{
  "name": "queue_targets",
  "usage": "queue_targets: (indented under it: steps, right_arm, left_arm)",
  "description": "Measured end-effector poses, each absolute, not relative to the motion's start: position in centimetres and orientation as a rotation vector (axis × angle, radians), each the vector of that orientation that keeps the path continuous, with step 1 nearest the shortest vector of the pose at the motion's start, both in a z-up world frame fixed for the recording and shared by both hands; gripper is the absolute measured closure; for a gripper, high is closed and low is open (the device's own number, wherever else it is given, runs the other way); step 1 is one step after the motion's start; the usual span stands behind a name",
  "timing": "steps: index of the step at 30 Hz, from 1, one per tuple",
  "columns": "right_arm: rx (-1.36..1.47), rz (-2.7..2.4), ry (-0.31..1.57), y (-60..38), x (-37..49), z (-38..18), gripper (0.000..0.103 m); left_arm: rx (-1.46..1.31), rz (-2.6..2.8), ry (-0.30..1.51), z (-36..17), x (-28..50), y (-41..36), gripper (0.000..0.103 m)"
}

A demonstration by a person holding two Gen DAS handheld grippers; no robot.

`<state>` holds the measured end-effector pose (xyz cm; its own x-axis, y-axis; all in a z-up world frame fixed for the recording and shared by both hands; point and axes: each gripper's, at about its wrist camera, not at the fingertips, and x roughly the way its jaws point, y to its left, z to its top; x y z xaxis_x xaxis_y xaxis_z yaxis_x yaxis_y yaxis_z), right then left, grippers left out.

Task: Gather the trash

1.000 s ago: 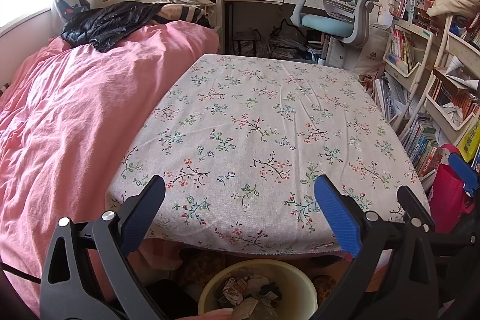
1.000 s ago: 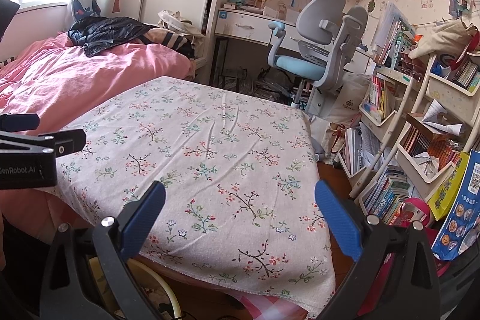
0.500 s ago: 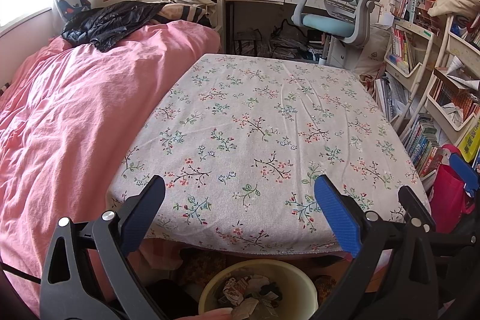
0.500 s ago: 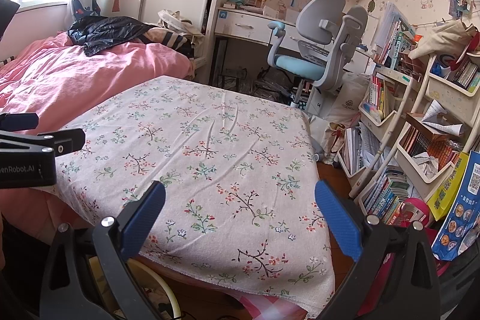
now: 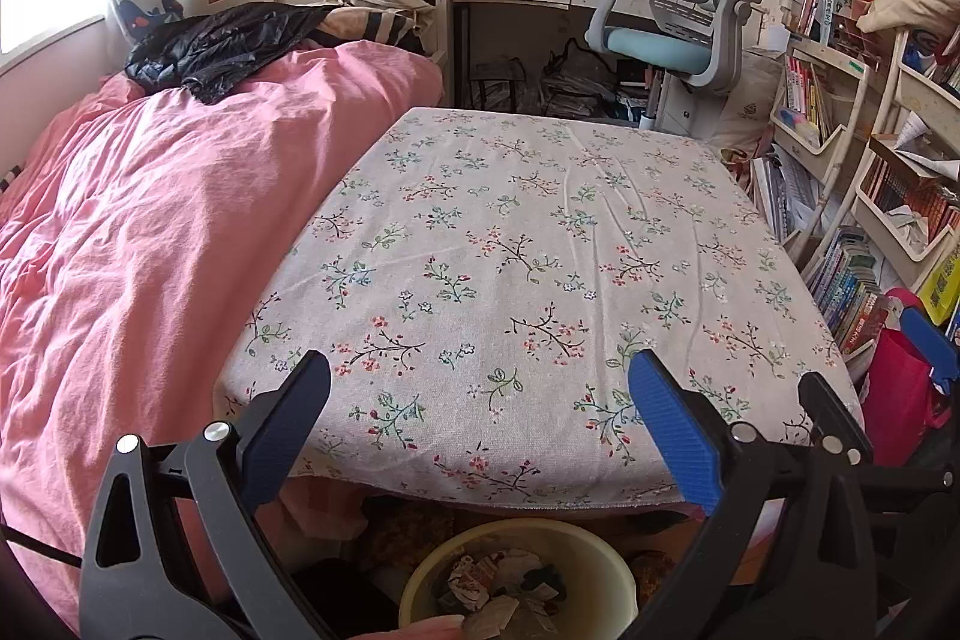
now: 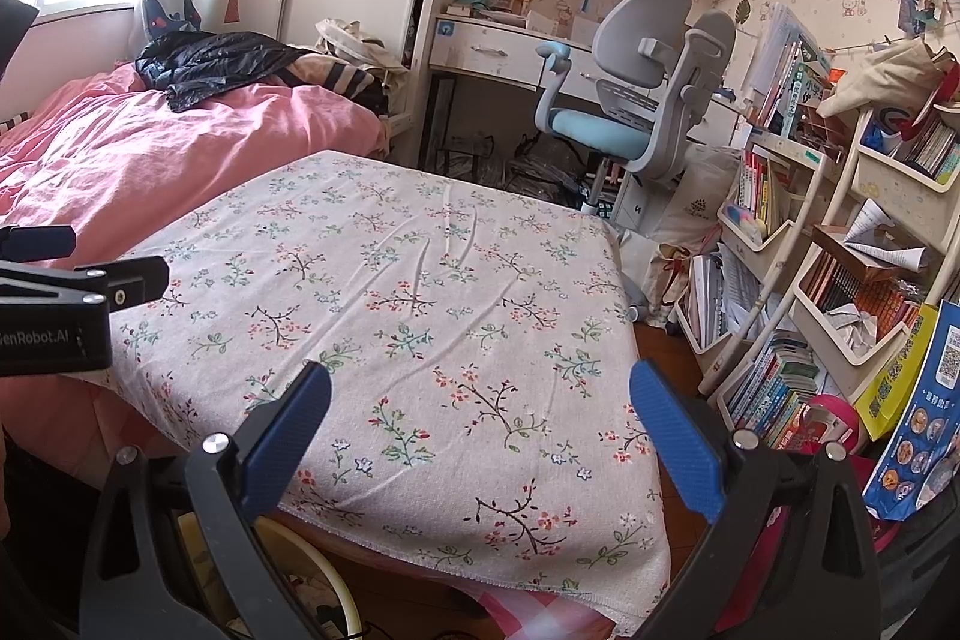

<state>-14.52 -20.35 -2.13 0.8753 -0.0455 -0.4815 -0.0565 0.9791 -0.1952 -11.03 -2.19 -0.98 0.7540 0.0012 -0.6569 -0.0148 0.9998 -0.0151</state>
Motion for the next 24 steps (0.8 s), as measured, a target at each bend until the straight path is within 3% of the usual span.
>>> queue_targets:
  steps: [24]
  right_arm:
    - [-0.212, 0.009, 0.508, -20.34, -14.48, -2.28, 0.007]
  left_arm:
    - [-0.01, 0.017, 0.715, -0.99, -10.95, -1.38, 0.007]
